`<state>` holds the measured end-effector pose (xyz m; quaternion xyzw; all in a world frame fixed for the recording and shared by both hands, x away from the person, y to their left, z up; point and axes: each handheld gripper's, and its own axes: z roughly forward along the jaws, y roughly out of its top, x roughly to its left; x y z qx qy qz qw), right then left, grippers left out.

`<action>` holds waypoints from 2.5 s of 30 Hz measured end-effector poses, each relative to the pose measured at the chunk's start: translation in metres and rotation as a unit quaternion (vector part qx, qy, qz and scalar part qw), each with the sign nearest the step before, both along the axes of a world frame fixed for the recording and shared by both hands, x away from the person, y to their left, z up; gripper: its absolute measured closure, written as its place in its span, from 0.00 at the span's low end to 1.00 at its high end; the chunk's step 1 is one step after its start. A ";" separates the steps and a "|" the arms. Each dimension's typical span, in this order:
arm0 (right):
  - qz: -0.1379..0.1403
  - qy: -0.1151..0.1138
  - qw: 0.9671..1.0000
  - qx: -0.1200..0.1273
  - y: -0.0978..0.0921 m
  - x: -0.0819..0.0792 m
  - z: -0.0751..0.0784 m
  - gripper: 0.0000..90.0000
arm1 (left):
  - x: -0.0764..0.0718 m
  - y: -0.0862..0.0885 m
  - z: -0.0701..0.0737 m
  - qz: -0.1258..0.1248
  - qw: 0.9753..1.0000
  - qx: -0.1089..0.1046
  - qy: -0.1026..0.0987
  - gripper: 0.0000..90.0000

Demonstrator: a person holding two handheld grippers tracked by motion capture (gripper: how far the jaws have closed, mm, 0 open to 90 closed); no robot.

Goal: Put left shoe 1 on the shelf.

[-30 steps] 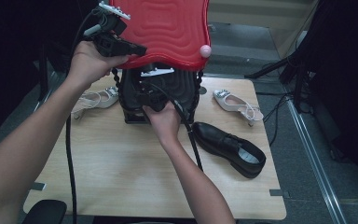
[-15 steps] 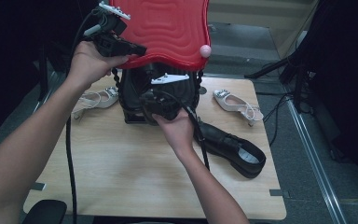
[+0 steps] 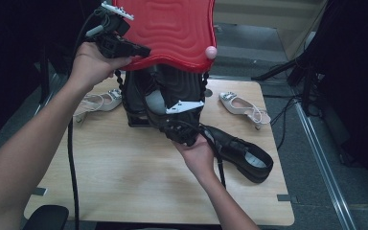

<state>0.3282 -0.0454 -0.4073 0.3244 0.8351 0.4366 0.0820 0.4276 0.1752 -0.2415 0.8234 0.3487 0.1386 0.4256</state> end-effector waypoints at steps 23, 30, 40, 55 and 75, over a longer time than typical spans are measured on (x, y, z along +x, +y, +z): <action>-0.017 0.016 1.000 0.005 0.020 0.030 0.005 1.00 | -0.001 0.001 0.000 0.001 1.000 0.001 0.000 1.00; -0.020 0.015 1.000 0.014 0.033 0.041 0.005 1.00 | -0.001 0.001 0.000 0.002 1.000 0.001 -0.003 1.00; -0.034 0.005 0.999 0.026 0.047 0.058 0.006 1.00 | -0.002 0.001 -0.001 0.002 1.000 0.001 -0.006 1.00; -0.033 0.022 0.999 0.014 0.060 0.077 0.001 1.00 | -0.003 0.000 -0.001 0.006 1.000 0.000 -0.005 1.00; 0.048 -0.001 0.998 0.045 0.010 0.031 -0.003 0.61 | -0.023 0.001 0.015 -0.008 1.000 -0.022 0.013 0.55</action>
